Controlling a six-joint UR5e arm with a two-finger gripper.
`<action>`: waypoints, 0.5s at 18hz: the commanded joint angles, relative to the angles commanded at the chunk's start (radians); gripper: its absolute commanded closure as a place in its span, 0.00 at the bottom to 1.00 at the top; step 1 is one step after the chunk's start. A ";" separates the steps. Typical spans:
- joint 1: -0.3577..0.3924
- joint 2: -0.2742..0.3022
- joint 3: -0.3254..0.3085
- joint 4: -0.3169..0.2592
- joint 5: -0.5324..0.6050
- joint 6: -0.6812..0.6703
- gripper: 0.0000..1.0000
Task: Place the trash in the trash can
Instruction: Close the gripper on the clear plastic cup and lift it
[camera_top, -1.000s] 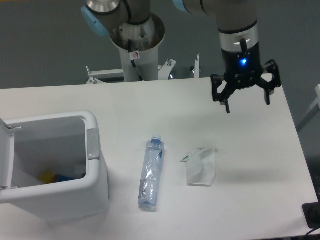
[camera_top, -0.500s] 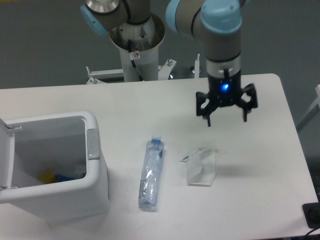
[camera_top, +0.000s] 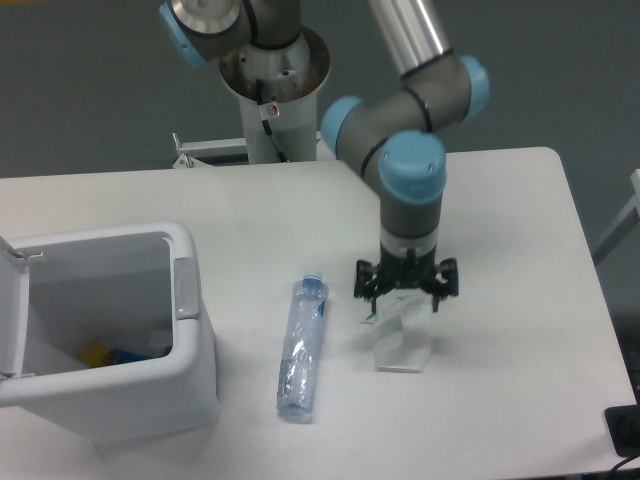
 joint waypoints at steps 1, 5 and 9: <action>0.000 -0.002 0.000 0.000 0.000 0.002 0.00; 0.000 -0.003 0.006 0.000 0.002 0.000 0.51; 0.000 -0.003 0.011 -0.002 0.002 -0.002 1.00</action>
